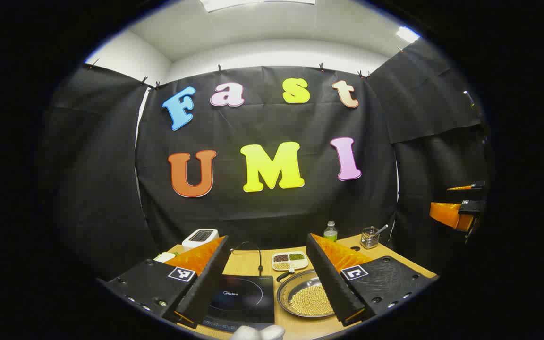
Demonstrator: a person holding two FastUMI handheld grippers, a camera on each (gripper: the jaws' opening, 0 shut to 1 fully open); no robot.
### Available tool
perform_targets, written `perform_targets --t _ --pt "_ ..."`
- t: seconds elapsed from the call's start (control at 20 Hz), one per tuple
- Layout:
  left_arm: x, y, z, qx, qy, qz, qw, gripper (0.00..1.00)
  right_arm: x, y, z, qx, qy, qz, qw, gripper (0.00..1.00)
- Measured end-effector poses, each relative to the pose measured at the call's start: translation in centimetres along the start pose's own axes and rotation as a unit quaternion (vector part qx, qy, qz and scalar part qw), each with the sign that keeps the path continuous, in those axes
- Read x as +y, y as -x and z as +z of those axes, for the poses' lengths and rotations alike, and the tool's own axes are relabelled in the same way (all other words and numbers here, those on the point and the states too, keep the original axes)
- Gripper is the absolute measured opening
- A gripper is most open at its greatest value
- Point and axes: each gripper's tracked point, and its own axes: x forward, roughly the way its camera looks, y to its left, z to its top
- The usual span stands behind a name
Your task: First push the handle of the pot to place it horizontally, then grasp the pot with both hands and set it on the induction cooktop.
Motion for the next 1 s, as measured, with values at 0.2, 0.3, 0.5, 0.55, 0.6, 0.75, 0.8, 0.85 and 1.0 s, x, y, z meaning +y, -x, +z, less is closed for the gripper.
perform_targets --t 0.2,0.3,0.5,0.55,0.6,0.75,0.8,0.85,1.0 --pt "0.3 0.0 0.0 0.002 -0.003 0.003 1.0 0.96 0.1 -0.2 -0.2 0.004 -0.003 0.002 1.0 0.96" --pt "0.3 0.1 0.0 0.001 -0.004 0.005 1.0 0.96 0.1 -0.4 -0.1 0.003 -0.004 0.002 1.0 0.96" --pt "0.5 0.1 -0.2 0.002 -0.01 0.007 1.0 0.96 0.3 -0.6 -0.3 0.007 -0.008 0.005 1.0 0.96" --pt "0.4 0.2 -0.1 0.001 -0.009 0.006 1.0 0.96 0.5 -0.7 -0.3 0.008 -0.009 0.009 1.0 0.96" --pt "0.3 0.1 0.0 -0.001 -0.01 0.006 1.0 0.96 0.7 -0.9 -0.4 0.009 -0.01 0.012 1.0 0.96" --pt "0.4 0.2 -0.2 -0.001 -0.013 0.01 1.0 0.96 1.5 -1.5 -1.1 0.02 -0.011 0.03 0.999 0.97" --pt "0.2 0.2 -0.1 -0.001 -0.012 0.009 1.0 0.96 1.8 -1.6 -1.3 0.022 -0.012 0.037 0.999 0.96" --pt "0.3 0.2 -0.2 -0.001 -0.013 0.009 1.0 0.96 2.4 -1.7 -1.6 0.029 -0.012 0.047 0.998 0.96" --pt "0.2 0.1 -0.4 0.002 -0.016 0.011 1.0 0.96 3.5 -2.1 -2.7 0.045 -0.014 0.073 0.996 0.8"
